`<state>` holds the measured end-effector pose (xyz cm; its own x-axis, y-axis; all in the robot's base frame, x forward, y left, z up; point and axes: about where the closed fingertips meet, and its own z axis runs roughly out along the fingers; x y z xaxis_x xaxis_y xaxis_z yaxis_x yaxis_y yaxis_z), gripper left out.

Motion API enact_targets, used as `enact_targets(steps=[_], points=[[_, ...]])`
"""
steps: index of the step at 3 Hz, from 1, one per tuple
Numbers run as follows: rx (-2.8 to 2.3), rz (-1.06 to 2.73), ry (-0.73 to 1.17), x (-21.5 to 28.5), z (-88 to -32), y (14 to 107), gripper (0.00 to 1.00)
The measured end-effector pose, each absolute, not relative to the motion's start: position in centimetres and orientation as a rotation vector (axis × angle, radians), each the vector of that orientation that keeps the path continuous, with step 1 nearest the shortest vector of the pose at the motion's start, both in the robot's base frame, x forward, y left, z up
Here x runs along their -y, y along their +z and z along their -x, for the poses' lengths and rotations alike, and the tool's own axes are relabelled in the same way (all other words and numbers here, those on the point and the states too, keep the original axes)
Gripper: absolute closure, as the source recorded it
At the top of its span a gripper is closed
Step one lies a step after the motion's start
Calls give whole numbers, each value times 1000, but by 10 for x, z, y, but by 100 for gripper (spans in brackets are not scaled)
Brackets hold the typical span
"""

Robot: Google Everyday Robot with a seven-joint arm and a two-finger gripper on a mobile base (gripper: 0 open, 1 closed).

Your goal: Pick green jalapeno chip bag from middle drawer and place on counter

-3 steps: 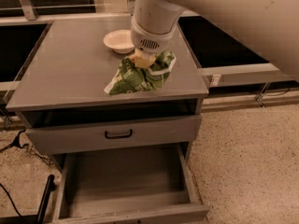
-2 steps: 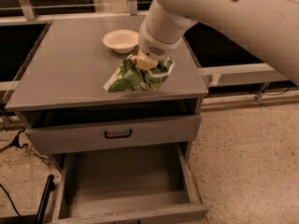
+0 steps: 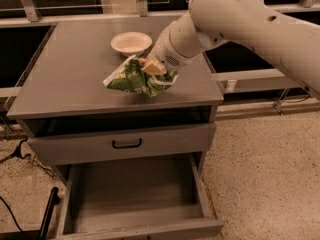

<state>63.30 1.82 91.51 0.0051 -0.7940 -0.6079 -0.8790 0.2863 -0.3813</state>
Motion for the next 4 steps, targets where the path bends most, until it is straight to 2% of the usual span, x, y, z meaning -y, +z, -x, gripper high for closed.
enact_targets(steps=[4], points=[[-1799,1486,209,-42,-659,897,100]])
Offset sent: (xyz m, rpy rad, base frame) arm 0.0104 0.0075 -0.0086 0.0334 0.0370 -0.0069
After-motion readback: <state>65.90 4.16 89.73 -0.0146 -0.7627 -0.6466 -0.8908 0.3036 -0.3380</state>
